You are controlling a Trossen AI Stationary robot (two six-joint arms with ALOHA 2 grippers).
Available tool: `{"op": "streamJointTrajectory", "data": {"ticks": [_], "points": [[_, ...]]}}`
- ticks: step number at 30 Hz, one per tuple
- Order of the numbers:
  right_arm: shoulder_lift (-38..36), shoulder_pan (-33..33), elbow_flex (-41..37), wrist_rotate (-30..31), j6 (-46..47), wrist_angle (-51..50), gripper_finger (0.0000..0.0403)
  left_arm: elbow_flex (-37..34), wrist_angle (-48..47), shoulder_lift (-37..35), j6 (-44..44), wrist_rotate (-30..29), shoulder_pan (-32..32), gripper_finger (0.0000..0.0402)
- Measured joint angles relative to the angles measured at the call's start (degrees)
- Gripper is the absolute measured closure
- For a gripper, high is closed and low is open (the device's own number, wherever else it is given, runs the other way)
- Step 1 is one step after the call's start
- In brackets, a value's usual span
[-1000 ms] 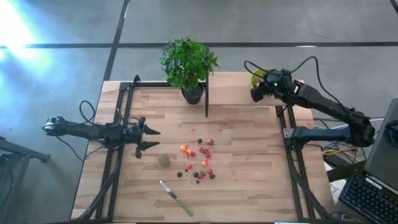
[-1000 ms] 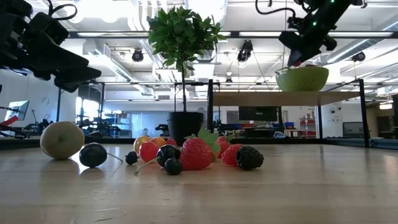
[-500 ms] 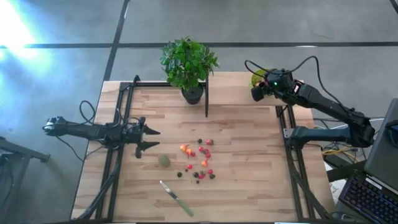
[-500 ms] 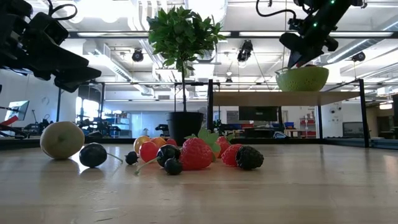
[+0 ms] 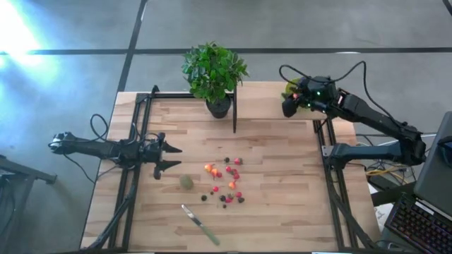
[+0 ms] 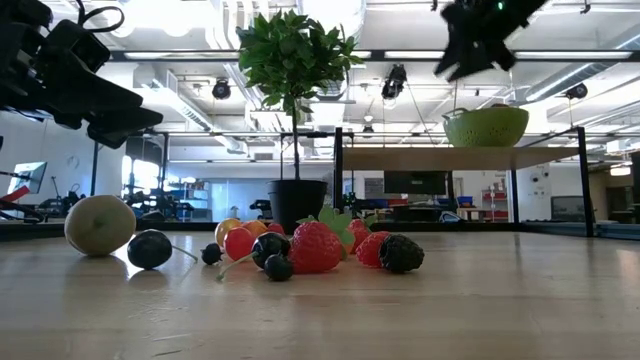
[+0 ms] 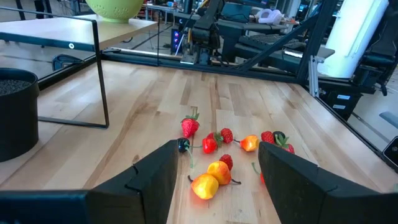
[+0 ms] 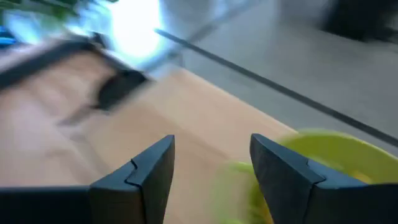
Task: Pick & Place Fruit
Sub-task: Put the strawberry into the green strainer bowl on the shelf
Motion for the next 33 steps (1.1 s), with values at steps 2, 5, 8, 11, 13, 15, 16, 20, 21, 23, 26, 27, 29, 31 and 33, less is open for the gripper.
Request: {"op": "streamJointTrajectory", "data": {"ticks": [2,5,8,11,13,15,16,20,21,23,26,27,29,31,33], "points": [[0.0,3.6,0.6,-0.6,0.0,1.4,0.0209,0.0,0.0,0.0,0.0,0.0,0.0,0.0172],[0.0,9.6,0.4,-0.3,-0.1,4.5,0.0222,0.0,0.0,0.0,0.0,0.0,0.0,0.0172],[0.1,15.5,-0.7,0.0,-0.6,7.0,0.0233,0.0,0.0,0.0,0.0,0.0,0.0,0.0172],[1.0,21.3,-1.4,1.2,-1.5,8.9,0.0242,0.0,0.0,0.0,0.0,0.0,0.0,0.0172],[2.4,24.8,-1.6,1.7,-2.8,10.4,0.0248,0.0,0.0,0.0,0.0,0.0,0.0,0.0172],[4.4,28.0,-1.6,1.8,-4.7,12.9,0.0254,0.0,0.0,0.0,0.0,0.0,0.0,0.0172],[5.6,29.5,-1.6,1.8,-6.2,14.2,0.0257,0.0,0.0,0.0,0.0,0.0,0.0,0.0172],[10.6,33.6,-1.6,1.8,-14.6,17.9,0.0269,0.0,0.0,0.0,0.0,0.0,0.0,0.0172],[12.0,34.1,-1.6,1.8,-16.5,18.5,0.0271,0.0,0.0,0.0,0.0,0.0,0.0,0.0172],[14.5,34.7,-1.5,1.7,-18.8,18.5,0.0277,0.0,0.0,0.0,0.0,0.0,0.0,0.0172],[17.6,34.8,-1.3,1.0,-19.7,18.5,0.0283,0.0,0.0,0.0,0.0,0.0,0.0,0.0172],[18.6,34.8,-1.3,0.9,-19.7,18.5,0.0284,0.0,0.0,0.0,0.0,0.0,0.0,0.0172],[20.2,34.8,-1.3,0.8,-19.7,18.6,0.0282,0.0,0.0,0.0,0.0,0.0,0.0,0.0172],[21.8,34.8,-1.3,-0.5,-19.4,18.5,0.0273,0.0,0.0,0.0,0.0,0.0,0.0,0.0172],[23.4,34.8,-1.3,-2.7,-17.9,18.6,0.0259,0.0,0.0,0.0,0.0,0.0,0.0,0.0172]]}}
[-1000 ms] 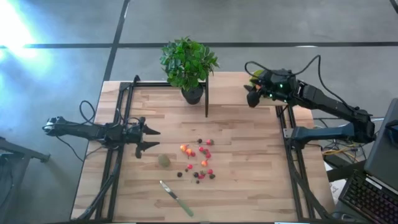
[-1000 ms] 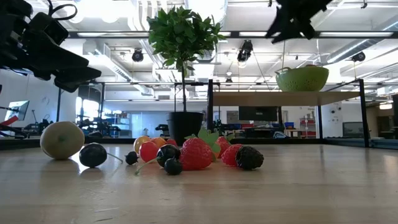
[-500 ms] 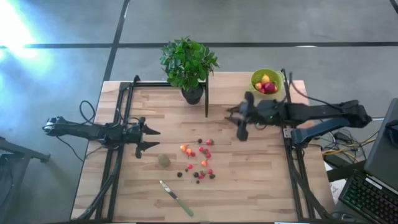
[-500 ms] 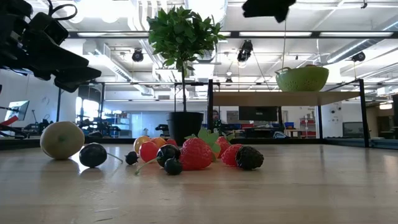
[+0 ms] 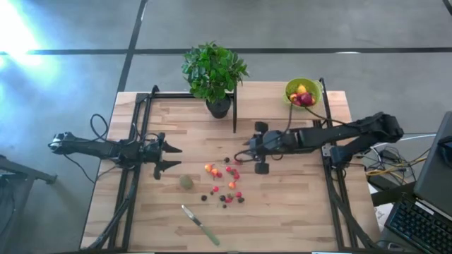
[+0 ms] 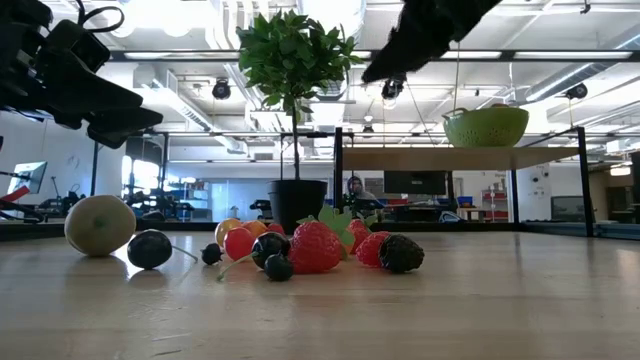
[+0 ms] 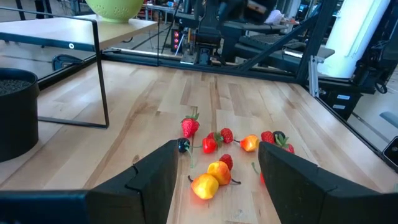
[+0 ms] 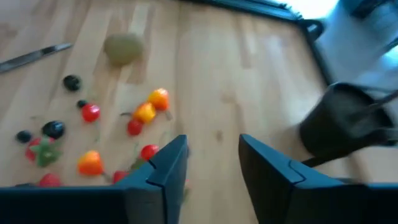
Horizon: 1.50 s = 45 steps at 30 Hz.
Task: Pick & Place Fruit
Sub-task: Put the strawberry into the green strainer bowl on the shelf
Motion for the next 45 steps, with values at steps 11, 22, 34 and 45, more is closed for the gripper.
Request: {"op": "streamJointTrajectory", "data": {"ticks": [11,22,34,45], "points": [[8.8,0.0,0.0,-4.9,3.0,0.0,0.0168,0.0,0.0,0.0,0.0,0.0,0.0,0.0172],[16.9,0.0,0.0,-5.3,3.7,1.0,0.0094,0.0,0.0,0.0,0.0,0.0,0.0,0.0172],[21.4,-2.6,0.0,-5.1,3.9,4.7,0.006,0.0,0.0,0.0,0.0,0.0,0.0,0.0172],[26.7,-4.7,0.0,-5.2,4.2,5.3,0.0092,0.0,0.0,0.0,0.0,0.0,0.0,0.0172]]}}
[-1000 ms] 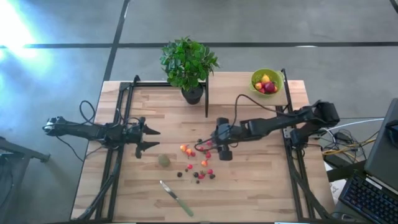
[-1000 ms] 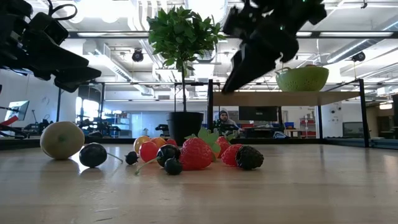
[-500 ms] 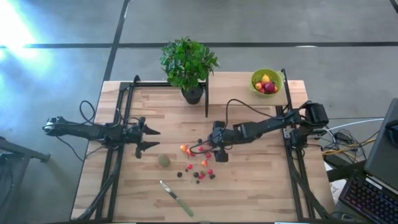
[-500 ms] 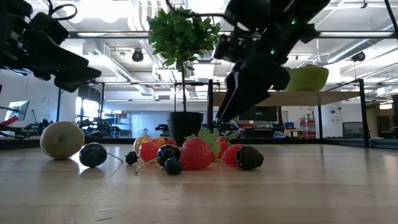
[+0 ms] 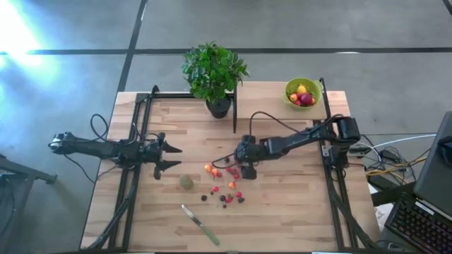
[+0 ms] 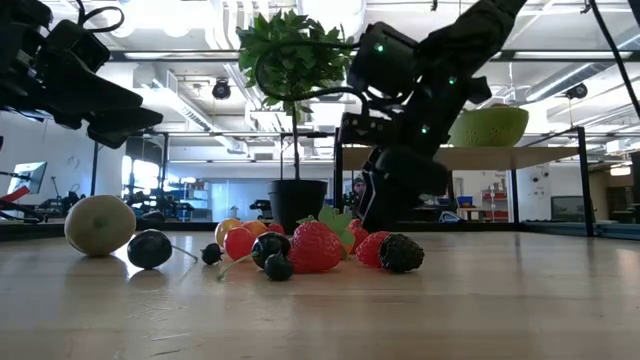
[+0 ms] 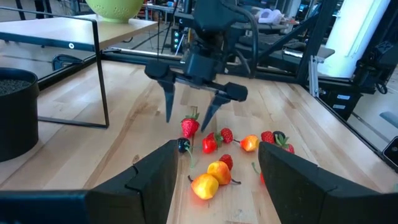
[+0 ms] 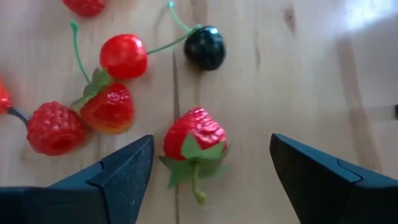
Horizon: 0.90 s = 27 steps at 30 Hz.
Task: Pick & Place Fruit
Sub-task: Put the strawberry into the green strainer bowl on the shelf
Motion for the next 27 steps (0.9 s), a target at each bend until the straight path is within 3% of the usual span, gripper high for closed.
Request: {"op": "streamJointTrajectory", "data": {"ticks": [11,27], "points": [[0.5,-0.1,0.0,-0.1,-0.3,1.9,0.0137,0.0,0.0,0.0,0.0,0.0,0.0,0.0172],[0.5,-0.2,0.0,-3.5,-0.5,2.2,0.0277,0.0,0.0,0.0,0.0,0.0,0.0,0.0172]]}}
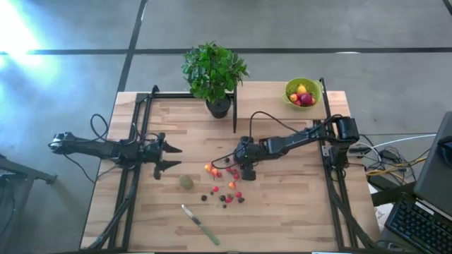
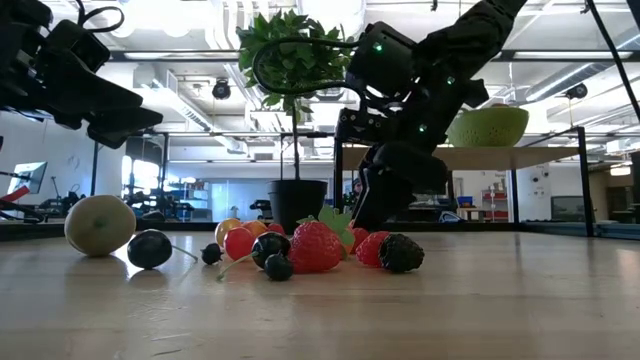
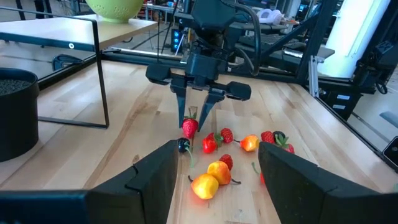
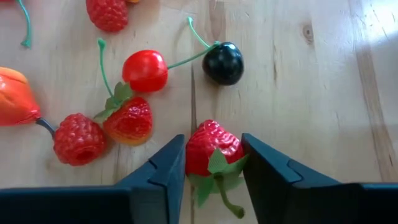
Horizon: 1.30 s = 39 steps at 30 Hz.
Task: Pick & Place Fruit
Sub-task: Put the strawberry into the green strainer bowl on the shelf
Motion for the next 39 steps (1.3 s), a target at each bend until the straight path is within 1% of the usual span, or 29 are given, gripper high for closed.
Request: {"op": "streamJointTrajectory", "data": {"ticks": [2,5,9,13,20,26,29,35,39], "points": [[0.0,0.0,0.0,0.0,0.0,0.0,0.0286,0.0,0.0,0.0,0.0,0.0,0.0,0.0172],[0.0,0.0,0.0,0.0,0.0,0.0,0.0286,0.0,0.0,0.0,0.0,0.0,0.0,0.0172],[0.0,0.0,0.0,0.0,0.0,0.0,0.027,0.0,0.0,0.0,0.0,0.0,0.0,0.0172],[-0.5,0.0,0.0,0.0,0.0,-0.7,0.0268,0.0,0.0,0.0,0.0,0.0,0.0,0.0172],[-4.2,0.0,2.0,0.0,0.0,-7.7,0.0284,0.0,0.0,0.0,0.0,0.0,0.0,0.0172],[-9.5,0.0,4.3,0.4,-1.3,-14.5,0.0271,0.0,0.0,0.0,0.0,0.0,0.0,0.0172],[-13.0,0.0,5.8,2.7,-1.5,-20.2,0.0271,0.0,0.0,0.0,0.0,0.0,0.0,0.0172],[-21.6,-0.4,8.6,11.7,-1.8,-29.9,0.0283,0.0,0.0,0.2,0.0,0.0,0.0,0.0172],[-28.1,-2.3,9.4,17.7,-1.2,-33.7,0.0276,0.0,0.0,0.2,0.0,0.0,0.0,0.0172]]}}
